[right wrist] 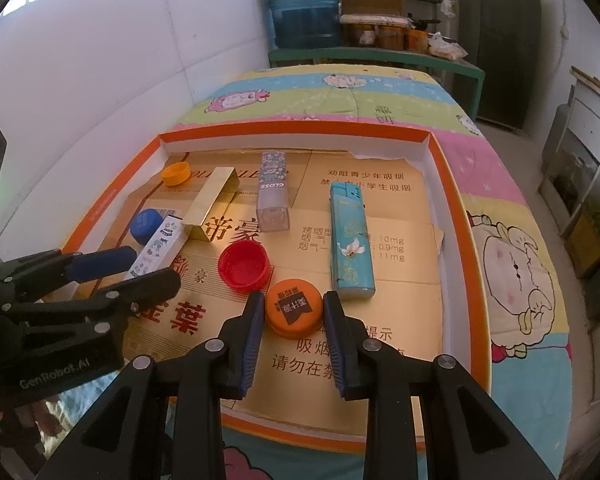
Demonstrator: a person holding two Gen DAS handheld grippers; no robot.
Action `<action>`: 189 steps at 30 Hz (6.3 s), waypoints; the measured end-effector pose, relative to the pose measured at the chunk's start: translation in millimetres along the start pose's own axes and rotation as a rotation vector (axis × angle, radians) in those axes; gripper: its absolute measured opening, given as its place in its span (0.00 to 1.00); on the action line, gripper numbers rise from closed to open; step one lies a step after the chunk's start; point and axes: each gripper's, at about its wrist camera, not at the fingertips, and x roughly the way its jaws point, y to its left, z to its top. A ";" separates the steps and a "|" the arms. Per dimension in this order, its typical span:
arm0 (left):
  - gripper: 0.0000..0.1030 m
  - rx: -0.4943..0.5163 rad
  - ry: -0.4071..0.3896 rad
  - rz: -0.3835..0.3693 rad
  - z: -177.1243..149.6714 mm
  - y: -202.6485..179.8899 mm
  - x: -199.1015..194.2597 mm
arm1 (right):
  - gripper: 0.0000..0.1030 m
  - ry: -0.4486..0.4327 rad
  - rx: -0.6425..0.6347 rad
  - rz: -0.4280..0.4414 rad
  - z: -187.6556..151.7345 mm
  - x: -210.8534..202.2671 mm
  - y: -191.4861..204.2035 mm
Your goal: Organize rigid objects
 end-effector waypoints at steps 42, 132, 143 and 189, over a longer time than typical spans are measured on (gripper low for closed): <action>0.53 -0.015 -0.132 -0.007 -17.1 2.5 -81.5 | 0.30 -0.085 0.005 -0.038 -14.2 -73.3 15.6; 0.53 -0.091 -0.161 -0.050 -49.1 35.2 -91.3 | 0.48 -0.066 -0.069 0.056 -39.6 -67.5 30.1; 0.53 -0.093 -0.169 -0.046 -60.9 36.5 -104.3 | 0.49 -0.030 -0.176 0.092 -71.4 -66.5 76.4; 0.30 -0.006 -0.090 -0.031 -55.1 -11.2 -79.9 | 0.29 -0.108 -0.066 -0.022 -65.3 -95.0 33.8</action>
